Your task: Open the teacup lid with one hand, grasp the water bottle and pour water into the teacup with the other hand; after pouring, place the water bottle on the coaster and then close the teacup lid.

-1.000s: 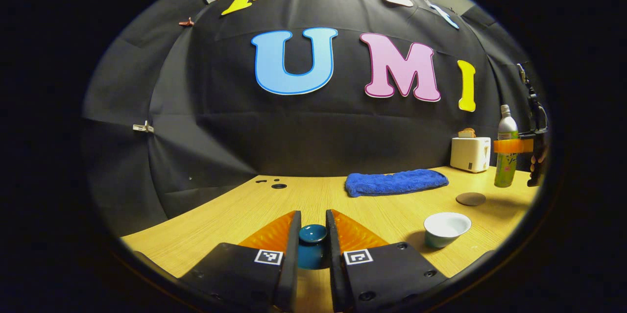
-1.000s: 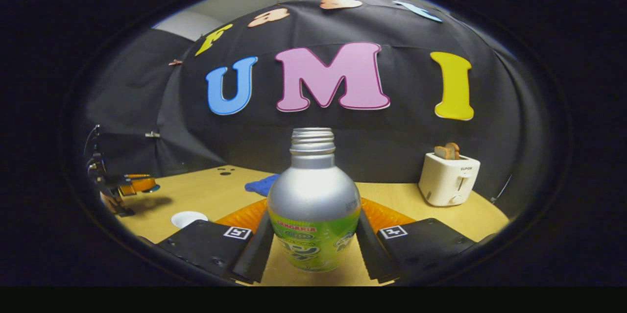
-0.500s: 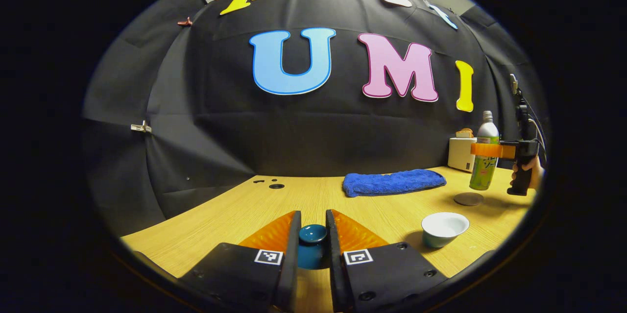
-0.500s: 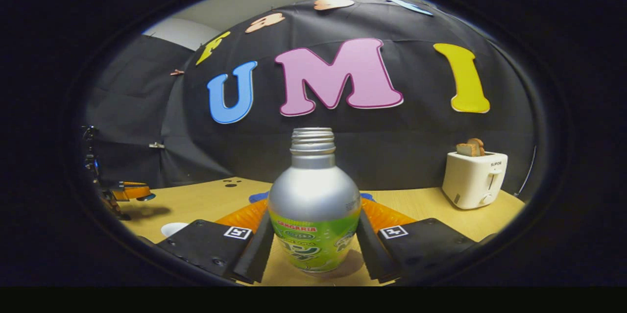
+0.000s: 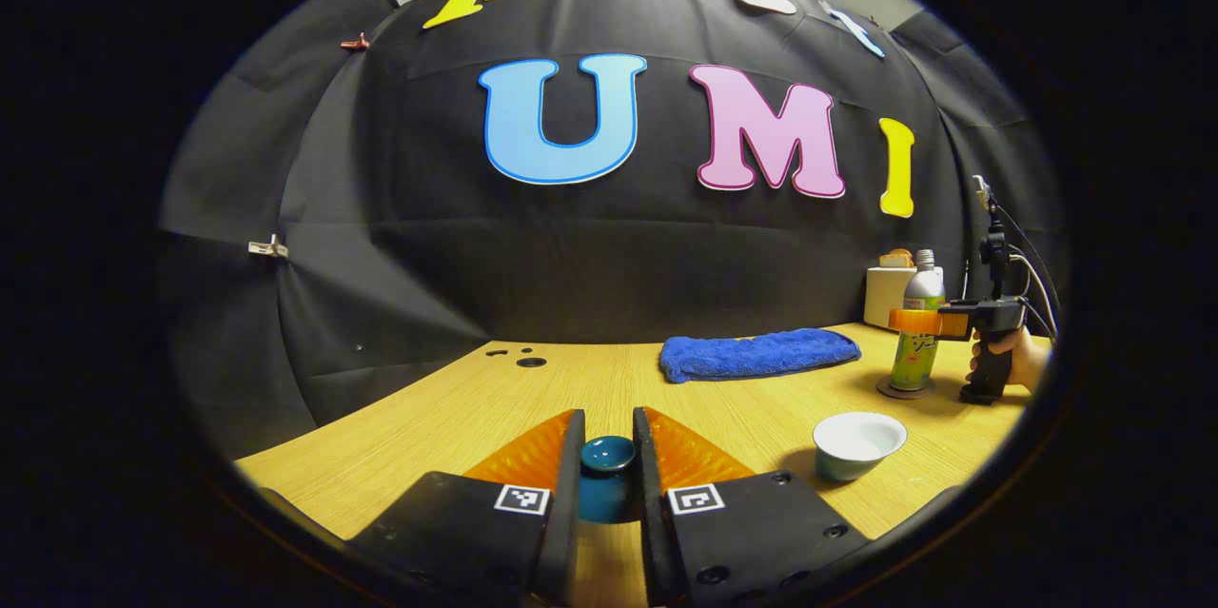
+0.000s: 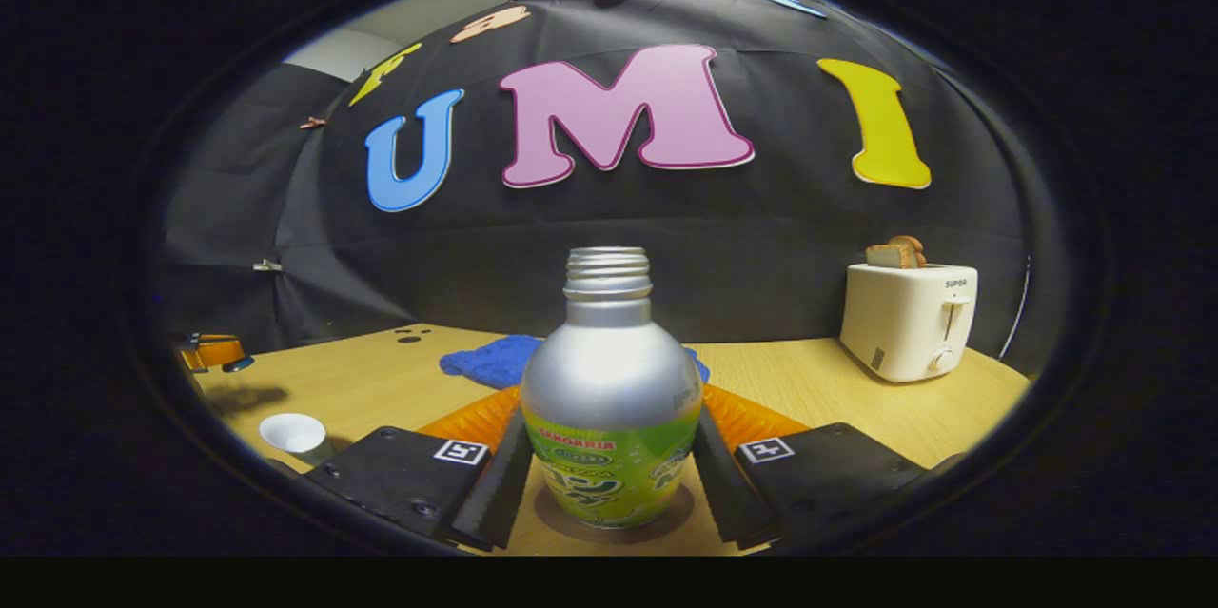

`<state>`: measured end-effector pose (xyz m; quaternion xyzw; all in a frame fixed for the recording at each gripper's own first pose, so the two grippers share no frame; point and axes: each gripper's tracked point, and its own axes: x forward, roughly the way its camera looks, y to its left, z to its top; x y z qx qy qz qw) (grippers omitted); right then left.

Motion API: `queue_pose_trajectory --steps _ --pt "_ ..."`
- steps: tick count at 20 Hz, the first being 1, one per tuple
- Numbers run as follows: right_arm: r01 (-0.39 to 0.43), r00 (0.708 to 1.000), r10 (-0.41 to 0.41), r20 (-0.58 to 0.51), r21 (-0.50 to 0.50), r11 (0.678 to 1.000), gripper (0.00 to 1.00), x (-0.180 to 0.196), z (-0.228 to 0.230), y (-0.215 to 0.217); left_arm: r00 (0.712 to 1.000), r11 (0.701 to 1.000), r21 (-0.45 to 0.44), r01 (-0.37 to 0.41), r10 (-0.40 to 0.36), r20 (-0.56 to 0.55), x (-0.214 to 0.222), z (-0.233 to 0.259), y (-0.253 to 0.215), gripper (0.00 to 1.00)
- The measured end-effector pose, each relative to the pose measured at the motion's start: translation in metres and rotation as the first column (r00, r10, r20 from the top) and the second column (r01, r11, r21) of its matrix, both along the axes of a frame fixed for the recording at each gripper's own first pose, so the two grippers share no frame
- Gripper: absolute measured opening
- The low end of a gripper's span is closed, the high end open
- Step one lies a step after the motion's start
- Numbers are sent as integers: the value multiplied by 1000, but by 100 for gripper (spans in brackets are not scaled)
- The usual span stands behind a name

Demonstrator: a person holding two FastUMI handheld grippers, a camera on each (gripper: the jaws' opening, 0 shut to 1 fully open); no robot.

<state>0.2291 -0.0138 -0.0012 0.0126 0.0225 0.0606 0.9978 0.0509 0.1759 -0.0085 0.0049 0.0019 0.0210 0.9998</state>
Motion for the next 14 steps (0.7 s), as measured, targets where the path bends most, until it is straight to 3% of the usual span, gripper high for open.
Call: queue_pose_trajectory --steps 5,9,12,14 --pt "4 1000 -5 -20 -65 998 83 1 -9 1 1000 1000 0 0 0 0 0 0 0 31" --pt "8 999 -9 -31 -56 998 84 1 -13 2 1000 1000 0 -4 4 0 -1 0 0 31" --pt "23 999 -25 -49 -43 999 99 -3 -15 -3 1000 1000 0 -4 4 0 0 0 0 32" --pt "38 997 -40 -64 -37 999 99 -7 -16 -6 1000 1000 0 -4 4 0 0 0 0 31"
